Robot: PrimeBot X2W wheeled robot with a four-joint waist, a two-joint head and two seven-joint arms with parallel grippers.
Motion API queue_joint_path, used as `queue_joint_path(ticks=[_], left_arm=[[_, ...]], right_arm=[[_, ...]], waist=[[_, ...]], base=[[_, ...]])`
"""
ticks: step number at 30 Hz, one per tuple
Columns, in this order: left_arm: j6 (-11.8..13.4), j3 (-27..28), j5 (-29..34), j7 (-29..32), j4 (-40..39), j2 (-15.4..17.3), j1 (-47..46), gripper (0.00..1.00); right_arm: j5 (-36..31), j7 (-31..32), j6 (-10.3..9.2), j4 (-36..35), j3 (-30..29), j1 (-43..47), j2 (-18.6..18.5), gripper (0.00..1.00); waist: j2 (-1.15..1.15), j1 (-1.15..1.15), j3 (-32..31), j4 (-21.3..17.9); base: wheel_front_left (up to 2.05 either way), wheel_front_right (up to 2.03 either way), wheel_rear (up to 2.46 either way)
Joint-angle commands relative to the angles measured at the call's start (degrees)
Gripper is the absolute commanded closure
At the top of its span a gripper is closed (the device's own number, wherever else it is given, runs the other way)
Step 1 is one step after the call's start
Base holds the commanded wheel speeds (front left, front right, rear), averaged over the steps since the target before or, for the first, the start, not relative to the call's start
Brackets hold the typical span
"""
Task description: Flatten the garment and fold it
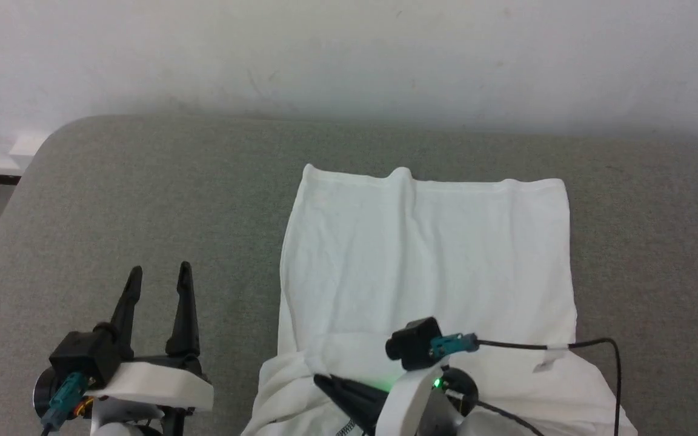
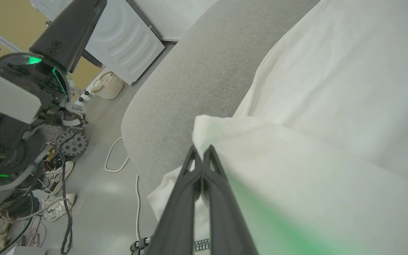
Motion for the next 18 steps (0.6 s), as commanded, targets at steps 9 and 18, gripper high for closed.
queue_joint_path(ticks=[9,18], left_arm=[[0.4,0.1,-0.5,-0.9,1.7,0.1,-1.0,0.00],[1.6,1.2,-0.4,-0.7,1.7,1.1,0.2,0.00]], right_arm=[[1.9,-12.2,-0.04,6.3,10.0,-8.4,0.2,0.00],[-10.4,-20.6,-0.04,0.1,-0.7,-9.7,-5.6,0.00]], waist=[[0.00,0.00,1.2,-0.1],[0.00,0.00,-0.3,-3.3]], base=[[0.00,0.00,0.00],[0.00,0.00,0.00]])
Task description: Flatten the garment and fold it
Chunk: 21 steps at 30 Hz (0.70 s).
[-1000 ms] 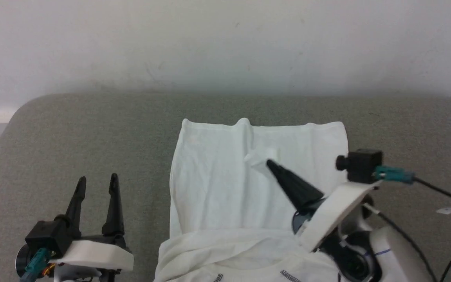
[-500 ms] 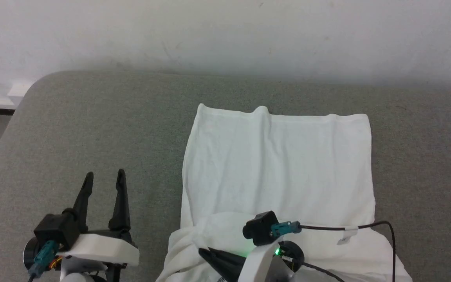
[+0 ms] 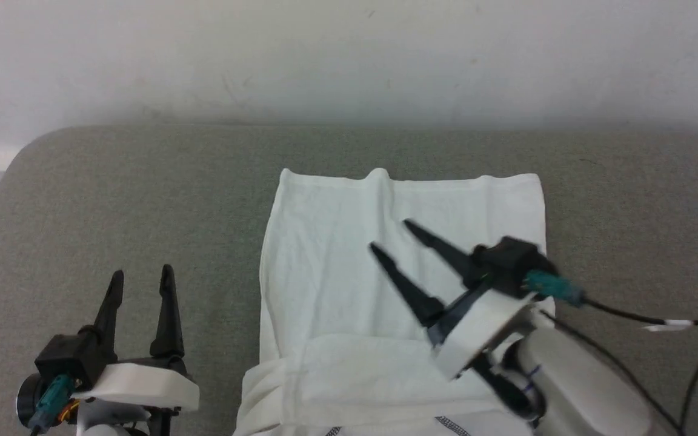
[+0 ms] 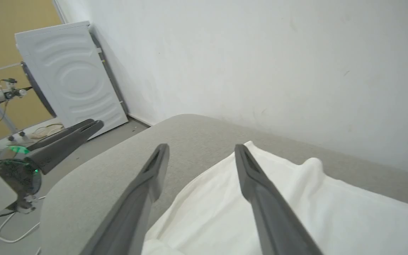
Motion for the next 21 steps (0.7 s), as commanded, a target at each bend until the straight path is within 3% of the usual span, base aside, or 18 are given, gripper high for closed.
queue_joint_path(ticks=[1,8,12,16,21], left_arm=[[0.3,0.3,-0.3,0.0,-0.2,0.4,0.4,0.00],[1.4,0.9,-0.2,1.2,-1.2,1.5,-0.2,0.00],[1.4,0.9,-0.6,2.9,-0.9,2.0,-3.2,0.00],[0.6,0.9,-1.5,5.8,0.9,3.3,-9.3,0.00],[-1.8,-0.3,-2.7,12.5,6.6,5.6,-20.9,0.00]], right_arm=[[-1.9,-0.4,-0.05,-0.8,-2.5,1.0,-1.1,0.00],[-14.3,5.6,-0.05,-11.0,-26.0,10.7,-4.2,0.00],[-18.2,10.0,-0.05,-18.6,-37.3,16.6,-4.2,0.00],[-20.0,13.8,-0.05,-26.7,-43.4,20.4,-2.3,0.00],[-19.8,15.6,-0.05,-32.1,-44.5,20.5,0.0,0.00]], waist=[[0.00,0.00,-0.6,-1.3],[0.00,0.00,0.1,-4.4],[0.00,0.00,1.9,-5.8],[0.00,0.00,5.7,-7.8],[0.00,0.00,11.1,-10.5]], base=[[0.00,0.00,0.00],[0.00,0.00,0.00],[0.00,0.00,0.00],[0.00,0.00,0.00],[0.00,0.00,0.00]])
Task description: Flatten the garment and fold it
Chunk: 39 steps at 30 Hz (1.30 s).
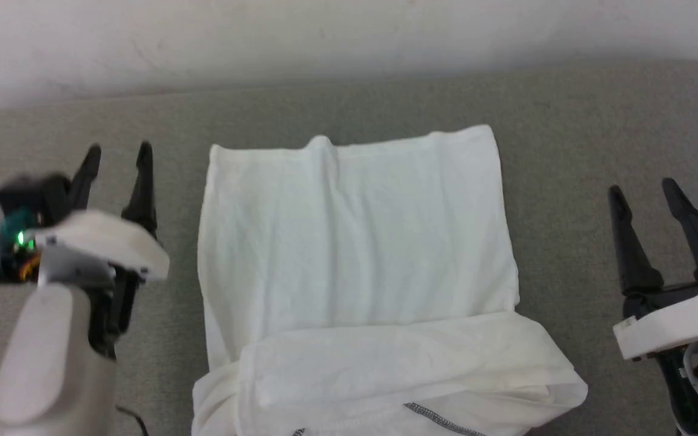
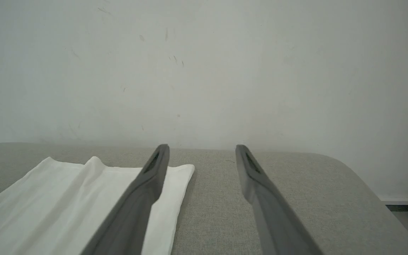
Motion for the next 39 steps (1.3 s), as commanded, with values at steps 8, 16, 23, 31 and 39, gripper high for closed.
queue_joint_path(ticks=[8,16,23,31,39], left_arm=[[-5.7,-3.8,-4.2,18.5,15.9,3.3,-19.5,0.00],[-7.7,-8.1,-5.7,36.7,29.3,6.7,-30.5,0.00],[-8.1,-12.1,-4.4,49.1,35.8,8.9,-34.0,0.00],[-8.4,-13.6,-6.0,53.0,37.1,7.8,-33.2,1.00],[-8.6,-13.9,-5.8,42.0,31.1,5.2,-35.8,1.00]], right_arm=[[1.3,-0.6,-0.05,-0.1,3.7,-2.7,1.2,0.00],[3.3,-2.9,-0.05,2.8,7.4,-4.9,1.5,0.00],[5.5,-4.0,-0.05,4.5,9.2,-5.7,0.7,0.00],[9.1,-1.0,-0.05,8.8,9.8,-11.9,-2.8,0.00],[18.1,10.6,-0.05,23.7,13.3,-29.5,-8.9,0.00]], waist=[[0.00,0.00,10.9,-6.4],[0.00,0.00,14.1,-9.9],[0.00,0.00,16.3,-11.4],[0.00,0.00,16.5,-9.8],[0.00,0.00,18.1,-3.1]], base=[[0.00,0.00,0.00],[0.00,0.00,0.00],[0.00,0.00,0.00],[0.00,0.00,0.00],[0.00,0.00,0.00]])
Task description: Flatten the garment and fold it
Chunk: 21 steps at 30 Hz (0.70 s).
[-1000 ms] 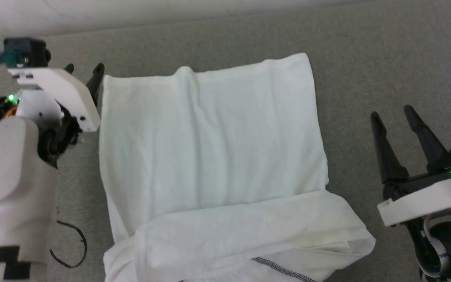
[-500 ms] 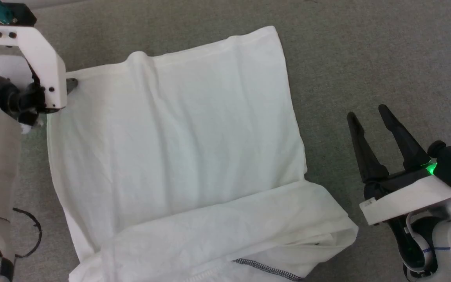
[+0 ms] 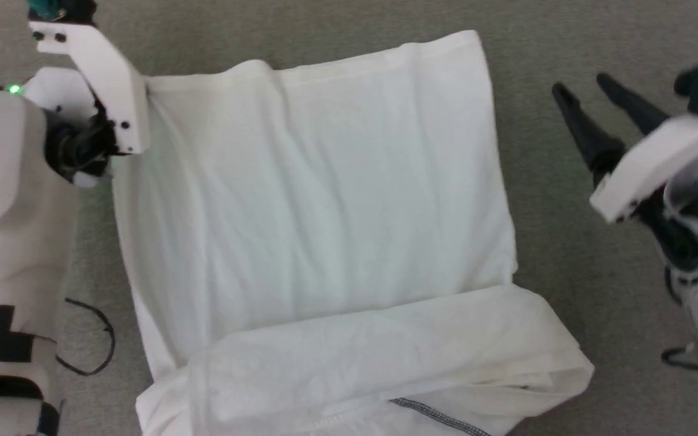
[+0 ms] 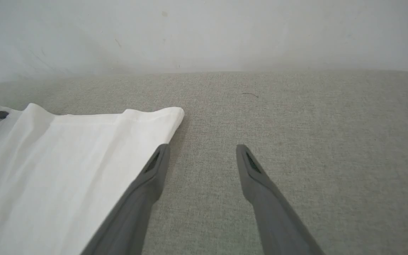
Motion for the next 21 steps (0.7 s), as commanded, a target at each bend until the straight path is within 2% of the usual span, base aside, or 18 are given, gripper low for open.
queue_joint_path(ticks=[1,8,15,16,17,18,19,21], left_arm=[[-0.1,-0.5,0.4,-1.7,-0.5,-1.4,1.3,1.00],[-0.2,-1.6,0.1,-7.1,-4.8,-3.8,-0.5,1.00],[-0.4,-3.0,-1.4,-9.2,-7.4,-4.8,-1.1,1.00],[-0.4,-3.1,-1.6,-9.2,-7.4,-4.8,-1.0,1.00],[-0.4,-3.3,-1.7,-9.2,-7.5,-4.8,-0.9,1.00],[-0.4,-3.4,-1.9,-9.4,-7.5,-4.8,-0.9,1.00],[-0.4,-3.5,-2.1,-9.5,-7.5,-4.8,-0.8,1.00],[-0.4,-3.8,-2.3,-9.8,-7.4,-4.7,-0.7,1.00]], right_arm=[[2.0,2.3,-0.05,2.8,1.1,-4.1,-0.9,0.00],[7.9,12.5,-0.05,16.9,7.0,-19.4,-3.0,0.00],[9.5,21.8,-0.05,30.9,11.2,-28.5,-2.0,0.00],[9.7,24.5,-0.05,33.0,12.0,-29.0,-1.8,0.19],[9.6,27.0,-0.05,34.8,12.9,-29.4,-1.7,0.61],[9.5,29.4,-0.05,36.2,13.9,-29.8,-1.8,0.83],[9.4,31.4,-0.05,37.3,14.7,-30.1,-1.9,1.00],[9.8,34.3,-0.05,38.3,15.9,-30.3,-2.0,1.00]], waist=[[-0.01,-0.01,1.6,4.2],[-0.01,-0.01,4.3,9.2],[-0.01,-0.01,6.0,11.2],[-0.01,-0.01,6.1,11.3],[-0.01,-0.01,6.1,11.4],[-0.01,-0.01,6.1,11.4],[-0.01,-0.01,6.0,11.5],[-0.01,-0.01,5.8,11.5]], base=[[0.00,0.00,0.00],[0.00,0.00,0.00],[0.00,0.00,0.00],[0.00,0.00,0.00],[0.00,0.00,0.00],[0.00,0.00,0.00],[0.00,0.00,0.00],[0.00,0.00,0.00]])
